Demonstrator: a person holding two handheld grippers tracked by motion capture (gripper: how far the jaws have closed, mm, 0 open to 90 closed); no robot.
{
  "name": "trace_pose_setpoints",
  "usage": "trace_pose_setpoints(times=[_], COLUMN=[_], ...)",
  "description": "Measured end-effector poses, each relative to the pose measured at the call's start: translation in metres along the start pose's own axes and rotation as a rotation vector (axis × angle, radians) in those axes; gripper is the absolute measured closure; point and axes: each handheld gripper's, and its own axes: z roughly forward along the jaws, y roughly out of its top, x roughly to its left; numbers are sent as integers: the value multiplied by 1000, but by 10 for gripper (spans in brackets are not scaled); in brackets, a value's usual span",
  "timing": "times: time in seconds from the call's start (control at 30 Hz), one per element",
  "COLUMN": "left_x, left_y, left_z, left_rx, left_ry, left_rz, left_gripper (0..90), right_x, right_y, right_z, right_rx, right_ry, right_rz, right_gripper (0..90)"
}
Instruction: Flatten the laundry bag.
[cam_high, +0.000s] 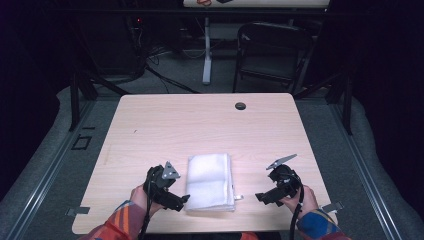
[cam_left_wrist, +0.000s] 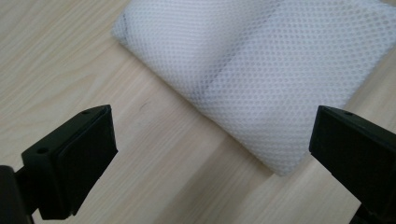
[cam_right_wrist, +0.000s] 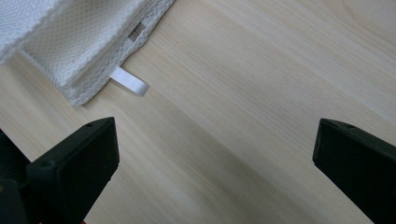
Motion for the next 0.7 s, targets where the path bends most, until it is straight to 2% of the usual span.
trace_pose_setpoints(times=[0.13, 0.17, 0.2, 0.23, 0.27, 0.3, 0.33, 0.37, 0.43, 0.47, 0.57, 0.7], left_x=[-9, -11, -18, -18, -22, -30, -30, -38, -41, -47, -52, -58], left_y=[4, 5, 10, 10, 12, 16, 16, 20, 21, 24, 27, 34], left_z=[6, 8, 13, 13, 16, 24, 24, 31, 35, 41, 47, 57], left_rx=[4, 1, 11, 11, 9, 23, 23, 36, 40, 58, 64, 72], left_ry=[-16, -23, -47, -47, -53, -78, -78, -95, -106, -110, -115, -99], left_rz=[24, 31, 47, 47, 62, 88, 88, 117, 127, 160, 178, 210], left_gripper=[37, 37, 39, 41, 41, 48, 50, 57, 62, 65, 73, 84], right_x=[3, 4, 5, 5, 5, 5, 5, 5, 6, 6, 6, 7], right_y=[2, 1, 2, 2, 2, 2, 2, 2, 1, 2, 1, 1], right_z=[2, 3, 2, 2, 2, 2, 2, 2, 4, 4, 5, 5], right_rx=[-1, -11, -5, -5, -3, 5, 5, 11, -6, -1, -1, 30], right_ry=[12, 2, 6, 6, 2, -4, -4, 10, 16, 19, 25, 28], right_rz=[-16, -8, -21, -21, -22, -28, -28, -29, -18, -28, -22, -42], right_gripper=[11, 14, 17, 17, 17, 25, 25, 26, 31, 37, 38, 49])
